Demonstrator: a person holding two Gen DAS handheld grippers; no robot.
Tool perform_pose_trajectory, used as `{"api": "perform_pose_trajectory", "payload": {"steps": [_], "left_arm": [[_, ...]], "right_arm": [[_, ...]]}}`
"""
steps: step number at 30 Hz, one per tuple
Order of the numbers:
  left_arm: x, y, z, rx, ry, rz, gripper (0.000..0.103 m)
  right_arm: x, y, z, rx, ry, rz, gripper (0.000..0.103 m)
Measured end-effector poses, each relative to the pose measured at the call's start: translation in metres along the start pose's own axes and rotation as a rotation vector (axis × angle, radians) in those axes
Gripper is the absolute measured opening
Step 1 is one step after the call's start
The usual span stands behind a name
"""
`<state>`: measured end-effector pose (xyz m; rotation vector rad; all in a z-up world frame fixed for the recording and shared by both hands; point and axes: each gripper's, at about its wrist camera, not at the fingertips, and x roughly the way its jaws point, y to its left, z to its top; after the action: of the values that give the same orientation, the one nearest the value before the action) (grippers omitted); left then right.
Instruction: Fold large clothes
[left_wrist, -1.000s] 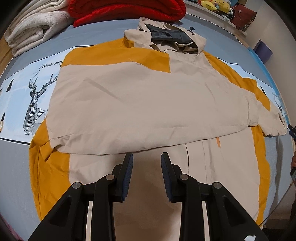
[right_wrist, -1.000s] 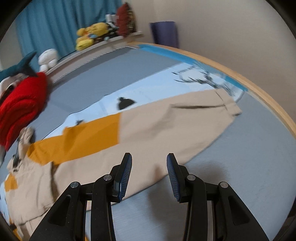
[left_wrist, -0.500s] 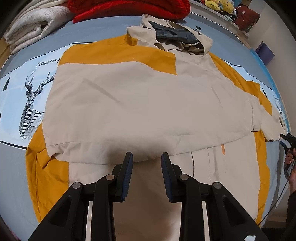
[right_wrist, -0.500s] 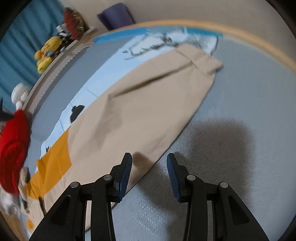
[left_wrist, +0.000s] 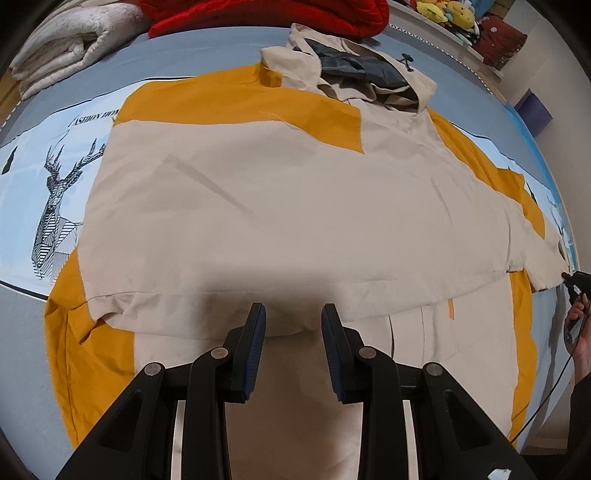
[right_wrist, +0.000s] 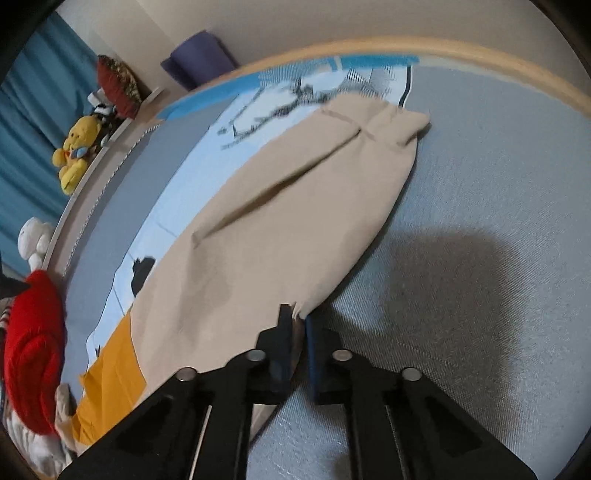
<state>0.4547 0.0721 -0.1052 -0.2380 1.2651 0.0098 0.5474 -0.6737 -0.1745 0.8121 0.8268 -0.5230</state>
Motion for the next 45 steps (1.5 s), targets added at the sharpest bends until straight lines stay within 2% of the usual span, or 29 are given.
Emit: {"api": "perform_pose_trajectory", "payload": {"steps": [4, 9, 13, 15, 18, 19, 21, 22, 25, 26, 29, 33, 37, 40, 42, 44, 45], "left_arm": [[-0.009, 0.003, 0.001, -0.013, -0.015, -0.013, 0.028], [-0.027, 0.007, -0.003, -0.037, -0.045, -0.024, 0.028], [-0.042, 0.015, -0.012, -0.085, -0.065, -0.050, 0.028], [-0.046, 0.018, -0.015, -0.106, -0.068, -0.062, 0.028], [-0.055, 0.019, -0.020, -0.126, -0.079, -0.091, 0.028], [-0.059, 0.019, -0.022, -0.129, -0.081, -0.096, 0.028], [-0.063, 0.020, -0.026, -0.135, -0.081, -0.107, 0.028], [-0.065, 0.021, -0.029, -0.140, -0.077, -0.116, 0.028], [-0.068, 0.019, -0.036, -0.145, -0.066, -0.147, 0.030], [-0.068, 0.016, -0.038, -0.139, -0.064, -0.151, 0.030], [-0.071, 0.011, -0.040, -0.115, -0.062, -0.148, 0.030], [-0.076, 0.013, -0.038, -0.116, -0.075, -0.153, 0.030], [-0.076, 0.020, -0.031, -0.131, -0.085, -0.141, 0.030], [-0.072, 0.022, -0.027, -0.137, -0.081, -0.134, 0.030], [-0.070, 0.021, -0.026, -0.130, -0.078, -0.128, 0.030], [-0.066, 0.015, -0.025, -0.108, -0.069, -0.121, 0.030], [-0.065, 0.013, -0.025, -0.096, -0.065, -0.121, 0.030]], "right_arm": [[-0.030, 0.037, 0.000, -0.087, -0.105, -0.019, 0.003], [-0.093, 0.108, -0.014, -0.227, -0.217, 0.066, 0.002], [-0.150, 0.178, -0.063, -0.405, -0.251, 0.195, 0.002], [-0.178, 0.217, -0.105, -0.499, -0.237, 0.288, 0.002], [-0.213, 0.270, -0.185, -0.664, -0.117, 0.477, 0.002], [-0.217, 0.282, -0.211, -0.708, -0.035, 0.551, 0.004], [-0.214, 0.304, -0.270, -0.824, 0.200, 0.697, 0.004], [-0.213, 0.308, -0.297, -0.864, 0.260, 0.719, 0.004], [-0.194, 0.306, -0.339, -0.892, 0.415, 0.658, 0.011], [-0.188, 0.301, -0.344, -0.881, 0.440, 0.624, 0.011], [-0.187, 0.287, -0.342, -0.835, 0.414, 0.548, 0.011], [-0.210, 0.273, -0.305, -0.728, 0.330, 0.530, 0.013], [-0.245, 0.249, -0.255, -0.548, 0.211, 0.493, 0.031], [-0.246, 0.228, -0.239, -0.448, 0.164, 0.453, 0.039], [-0.231, 0.216, -0.237, -0.449, 0.165, 0.413, 0.041], [-0.196, 0.207, -0.245, -0.464, 0.234, 0.313, 0.041], [-0.183, 0.203, -0.247, -0.444, 0.276, 0.295, 0.041]]}}
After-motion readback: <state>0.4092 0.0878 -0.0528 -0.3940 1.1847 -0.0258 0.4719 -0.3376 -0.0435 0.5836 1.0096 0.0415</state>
